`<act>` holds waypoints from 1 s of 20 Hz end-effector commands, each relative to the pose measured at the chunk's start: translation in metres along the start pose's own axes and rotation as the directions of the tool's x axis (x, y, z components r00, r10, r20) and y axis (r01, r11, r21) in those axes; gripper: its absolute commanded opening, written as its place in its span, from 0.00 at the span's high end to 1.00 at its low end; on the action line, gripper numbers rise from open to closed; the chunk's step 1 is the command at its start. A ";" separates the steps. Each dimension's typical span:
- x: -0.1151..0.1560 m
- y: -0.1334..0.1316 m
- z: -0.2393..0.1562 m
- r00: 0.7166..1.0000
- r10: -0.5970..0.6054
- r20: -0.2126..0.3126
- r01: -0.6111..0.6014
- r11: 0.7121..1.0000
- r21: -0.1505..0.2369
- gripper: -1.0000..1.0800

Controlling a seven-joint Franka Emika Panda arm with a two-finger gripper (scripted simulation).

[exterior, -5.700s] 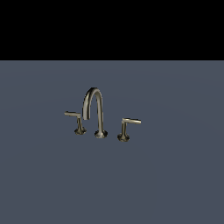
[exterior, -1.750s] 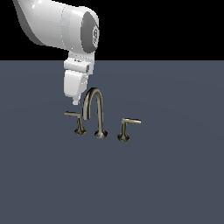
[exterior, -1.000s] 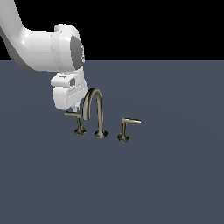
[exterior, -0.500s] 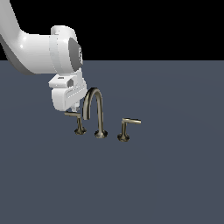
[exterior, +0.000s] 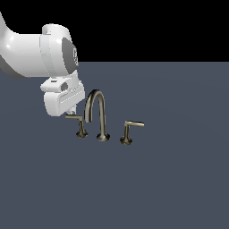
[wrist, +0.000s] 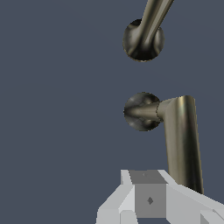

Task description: Turn on the faucet by rotating a designated handle.

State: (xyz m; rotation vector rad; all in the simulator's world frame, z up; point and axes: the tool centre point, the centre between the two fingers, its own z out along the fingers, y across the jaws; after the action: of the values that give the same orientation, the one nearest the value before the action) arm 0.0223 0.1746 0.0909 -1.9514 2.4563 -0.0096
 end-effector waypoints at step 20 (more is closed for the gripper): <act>0.005 0.045 0.000 1.000 -0.006 -0.004 0.006 1.000 0.005 1.00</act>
State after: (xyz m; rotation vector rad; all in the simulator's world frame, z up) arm -0.0208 0.1788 0.0907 -1.9512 2.4519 -0.0171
